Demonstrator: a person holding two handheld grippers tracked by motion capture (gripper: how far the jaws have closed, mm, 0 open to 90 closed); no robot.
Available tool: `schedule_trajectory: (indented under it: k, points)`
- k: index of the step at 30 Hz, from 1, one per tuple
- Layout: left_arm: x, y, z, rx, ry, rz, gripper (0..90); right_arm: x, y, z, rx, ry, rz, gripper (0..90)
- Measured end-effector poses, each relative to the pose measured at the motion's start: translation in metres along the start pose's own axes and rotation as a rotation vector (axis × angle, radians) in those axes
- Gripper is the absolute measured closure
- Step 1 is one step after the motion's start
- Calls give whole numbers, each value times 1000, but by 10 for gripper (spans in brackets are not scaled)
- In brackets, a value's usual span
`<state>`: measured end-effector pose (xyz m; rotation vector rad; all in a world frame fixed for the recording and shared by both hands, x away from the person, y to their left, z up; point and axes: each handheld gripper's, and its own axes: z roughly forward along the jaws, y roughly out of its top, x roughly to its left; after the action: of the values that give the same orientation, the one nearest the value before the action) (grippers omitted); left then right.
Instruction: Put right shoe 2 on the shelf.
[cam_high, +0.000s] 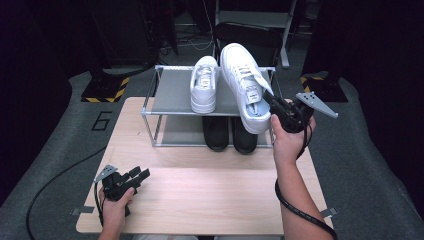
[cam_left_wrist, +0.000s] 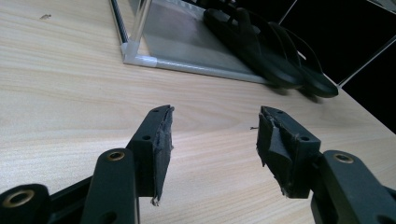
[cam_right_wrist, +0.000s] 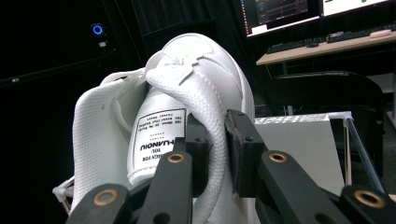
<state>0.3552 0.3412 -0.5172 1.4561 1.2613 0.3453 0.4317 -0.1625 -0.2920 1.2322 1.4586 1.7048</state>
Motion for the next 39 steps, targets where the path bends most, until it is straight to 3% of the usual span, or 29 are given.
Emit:
schedule_trajectory:
  k: [7,13,22,31,34,37,39]
  points:
    - [-2,-1,1,14,-3,3,452,-6,4,16,-1,-23,19,796]
    - [0,-1,1,-2,-3,-12,453,-10,9,29,4,-43,33,796]
    - [2,0,1,-7,-4,-2,455,-10,15,48,8,-61,37,795]
    - [4,1,-1,-8,0,-1,455,-15,15,62,25,-88,42,795]
    - [6,2,-2,-27,4,-22,456,-17,14,66,29,-95,44,795]
    - [6,2,-2,-20,5,-9,456,-18,13,70,34,-98,45,795]
    - [6,2,-2,-24,6,-17,456,-18,11,73,40,-99,63,795]
